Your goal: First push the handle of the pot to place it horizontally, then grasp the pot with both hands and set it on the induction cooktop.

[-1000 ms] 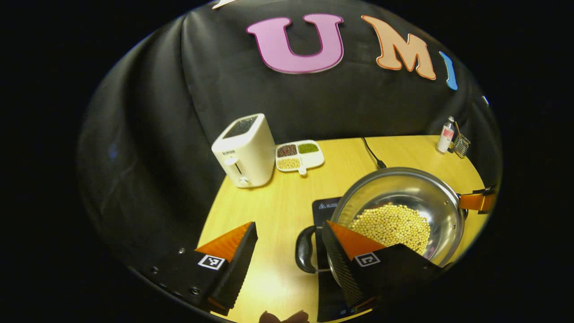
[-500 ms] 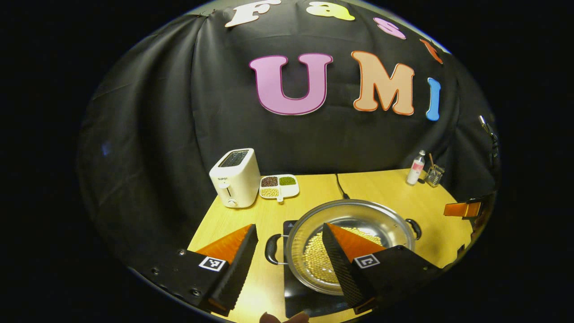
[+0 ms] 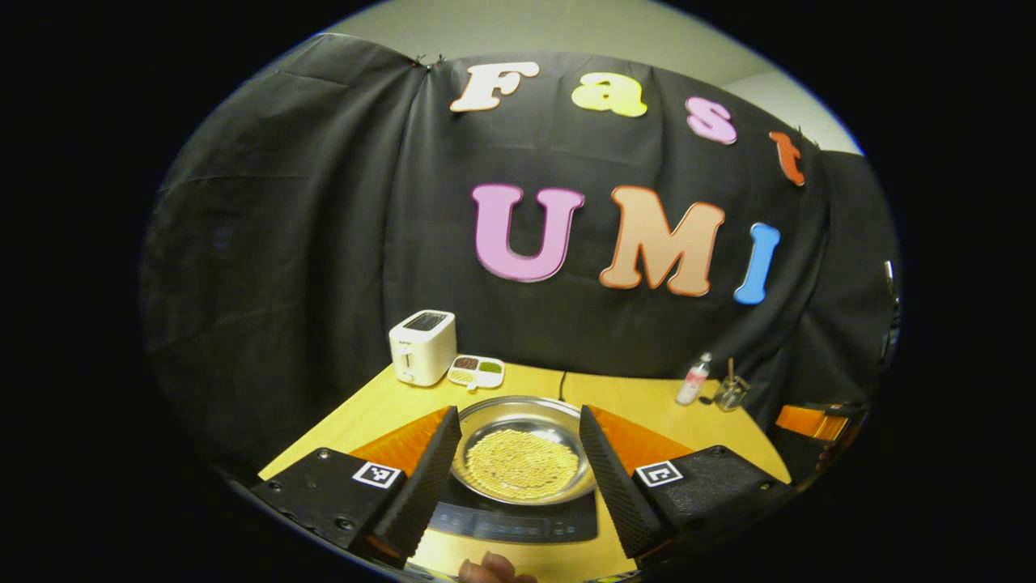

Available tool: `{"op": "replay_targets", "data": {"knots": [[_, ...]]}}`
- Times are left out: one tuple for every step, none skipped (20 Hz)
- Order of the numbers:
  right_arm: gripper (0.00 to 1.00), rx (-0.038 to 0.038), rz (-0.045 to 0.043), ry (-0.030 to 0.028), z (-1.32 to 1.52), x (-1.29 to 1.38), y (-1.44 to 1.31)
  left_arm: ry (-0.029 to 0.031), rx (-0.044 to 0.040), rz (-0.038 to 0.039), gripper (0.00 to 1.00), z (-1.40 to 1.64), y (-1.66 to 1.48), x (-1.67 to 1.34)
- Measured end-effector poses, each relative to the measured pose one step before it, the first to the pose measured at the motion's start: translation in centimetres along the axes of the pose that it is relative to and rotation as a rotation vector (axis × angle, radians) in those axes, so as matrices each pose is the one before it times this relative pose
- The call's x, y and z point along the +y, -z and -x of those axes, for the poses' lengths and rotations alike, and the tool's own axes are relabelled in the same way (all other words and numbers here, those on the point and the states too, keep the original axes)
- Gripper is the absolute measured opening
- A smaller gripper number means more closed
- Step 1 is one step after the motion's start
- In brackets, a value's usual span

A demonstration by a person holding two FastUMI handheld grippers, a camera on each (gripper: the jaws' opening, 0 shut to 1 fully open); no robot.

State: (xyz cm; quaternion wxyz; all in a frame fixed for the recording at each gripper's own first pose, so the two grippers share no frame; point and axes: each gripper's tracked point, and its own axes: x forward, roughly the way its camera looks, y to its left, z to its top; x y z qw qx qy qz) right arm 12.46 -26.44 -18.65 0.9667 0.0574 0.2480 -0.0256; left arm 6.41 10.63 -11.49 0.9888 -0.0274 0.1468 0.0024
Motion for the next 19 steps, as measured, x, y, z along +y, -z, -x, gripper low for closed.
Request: {"op": "replay_targets", "data": {"knots": [[0.94, -0.01955, -0.02186, -0.01340, 1.151, -0.457, -0.425, 0.00849, -0.01844, -0.02755, 0.90, 1.577, -0.867, -1.463], [0.93, -0.00950, -0.02112, -0.01485, 1.152, -0.221, -0.321, 0.00127, -0.02388, -0.02917, 0.90, 1.576, -0.852, -0.923], [0.93, -0.01073, -0.00824, -0.01142, 1.157, -0.189, -0.385, 0.00988, -0.02702, -0.02096, 0.90, 1.165, -1.240, -1.159], [0.92, -0.02352, 0.00095, 0.00126, 1.132, -0.573, -0.748, 0.01159, -0.02598, -0.01367, 0.90, 0.977, -1.011, -1.290], [0.92, -0.03027, 0.00338, 0.00479, 0.845, -0.442, -0.924, 0.01213, -0.02153, -0.00610, 0.90, 0.753, -0.966, -1.135], [0.92, -0.02957, -0.00222, 0.00129, 0.999, 0.014, -0.886, 0.00623, -0.00977, -0.00648, 0.89, 0.877, -0.532, -0.843], [0.92, -0.04029, -0.00656, -0.00493, 0.766, 0.219, -0.906, 0.00399, -0.00881, -0.00594, 0.89, 0.589, -0.482, -0.604], [0.93, -0.05282, -0.00375, -0.00428, 1.128, 0.087, -1.237, 0.00448, -0.01417, 0.00280, 0.89, 0.536, -0.589, -0.400], [0.93, -0.05367, 0.00436, -0.00051, 0.678, 0.047, -1.259, 0.01172, -0.00844, 0.00727, 0.89, 0.440, -0.431, -0.550], [0.92, -0.03678, 0.02406, 0.00222, 0.874, -0.128, -1.004, 0.00908, -0.00388, 0.00406, 0.89, 0.416, -0.067, -0.274], [0.92, -0.02895, 0.03928, 0.00027, 0.716, 0.009, -0.380, 0.00773, -0.00579, 0.00104, 0.89, 0.344, -0.074, 0.169], [0.92, -0.03114, 0.04038, -0.00335, 0.913, 0.341, -0.540, -0.00142, 0.00428, 0.00130, 0.89, 0.298, 0.072, 0.613], [0.92, -0.02559, 0.02748, -0.01185, 0.804, 0.887, -0.452, -0.00804, 0.01254, -0.00189, 0.89, 0.641, 0.240, 0.694], [0.92, -0.02032, 0.01457, -0.01927, 0.701, 1.162, -0.312, -0.00891, -0.02050, -0.00797, 0.89, 0.661, -0.529, 0.878], [0.92, 0.00098, 0.02144, 0.00114, 0.611, 0.467, 0.188, -0.01430, -0.02707, -0.01001, 0.90, 0.449, -0.779, 0.917], [0.92, 0.01186, 0.02410, 0.00735, 0.532, 0.205, 0.425, -0.00927, -0.01162, -0.01037, 0.89, 0.506, -0.469, 0.672], [0.92, 0.00557, 0.01408, 0.01141, 0.444, 0.265, 0.130, 0.00922, -0.01163, -0.00551, 0.89, 0.459, -0.081, -0.171], [0.92, -0.00043, -0.00190, 0.00128, 0.398, 0.562, -0.104, 0.01953, -0.01288, -0.00327, 0.89, 0.207, -0.304, -0.408], [0.92, -0.00227, -0.00346, 0.00185, 0.176, 0.726, -0.109, 0.02152, -0.00496, -0.00253, 0.89, 0.208, 0.187, -0.281]]}}
